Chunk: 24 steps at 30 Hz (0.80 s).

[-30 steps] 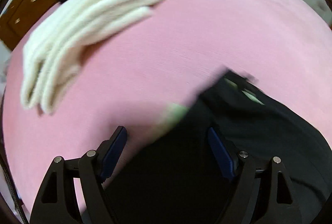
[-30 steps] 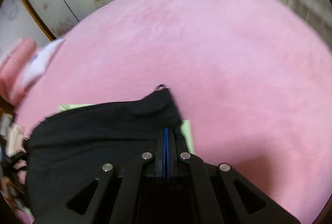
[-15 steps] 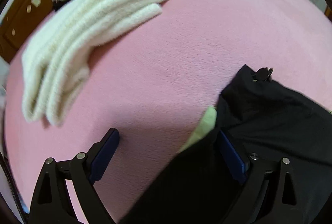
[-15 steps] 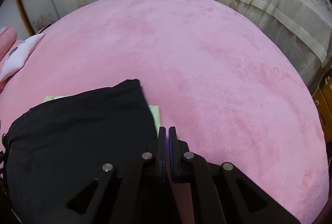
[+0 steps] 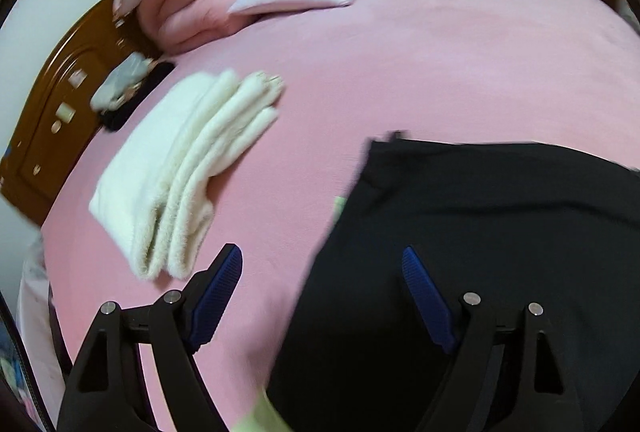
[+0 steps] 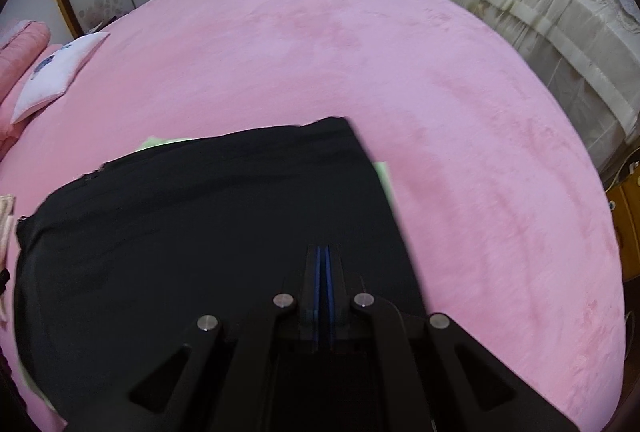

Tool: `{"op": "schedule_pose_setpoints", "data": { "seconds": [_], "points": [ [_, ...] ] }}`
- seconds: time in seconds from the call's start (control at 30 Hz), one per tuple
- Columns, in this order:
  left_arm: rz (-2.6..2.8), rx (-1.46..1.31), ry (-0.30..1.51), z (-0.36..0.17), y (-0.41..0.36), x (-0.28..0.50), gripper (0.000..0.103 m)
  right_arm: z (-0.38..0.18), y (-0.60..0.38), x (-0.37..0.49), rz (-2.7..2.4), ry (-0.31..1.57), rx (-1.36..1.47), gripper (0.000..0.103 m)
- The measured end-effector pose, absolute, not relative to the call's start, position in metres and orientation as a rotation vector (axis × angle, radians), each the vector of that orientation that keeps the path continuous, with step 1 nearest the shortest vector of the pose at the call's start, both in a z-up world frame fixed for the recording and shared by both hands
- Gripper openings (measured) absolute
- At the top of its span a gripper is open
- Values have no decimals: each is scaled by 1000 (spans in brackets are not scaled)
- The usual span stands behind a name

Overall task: Fold large clothes
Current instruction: 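Grasp the black jacket edge with the left gripper and fold it over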

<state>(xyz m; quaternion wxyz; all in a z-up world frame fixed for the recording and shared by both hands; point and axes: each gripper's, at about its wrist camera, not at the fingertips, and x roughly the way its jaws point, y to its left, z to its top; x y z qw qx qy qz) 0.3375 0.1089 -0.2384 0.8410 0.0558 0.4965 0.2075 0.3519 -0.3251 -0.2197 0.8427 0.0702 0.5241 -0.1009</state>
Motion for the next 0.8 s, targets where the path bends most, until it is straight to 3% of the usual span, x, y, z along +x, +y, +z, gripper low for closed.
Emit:
{"op": "schedule_pose_setpoints", "data": {
  "seconds": [0.1,0.2,0.3,0.37,0.47,0.8],
  "points": [
    [338,81,1065,-216,73,330,80,-216,-305,344,-176,1124,177,2],
    [286,41,1113,-208,40,311,67,-216,-285,334,-107,1149,208,2],
    [252,-69,1187,-215,20,288,50,-217,-264,325,-22,1173,220,2],
    [256,-180,1251,-226,19,274,30,-219,-250,321,38,1184,227,2],
    [311,-304,1328,-246,21,250,11,-222,-227,321,120,1200,195,2],
    [348,-425,1357,-261,28,203,10,-259,-163,364,241,1313,144,2]
  ]
}}
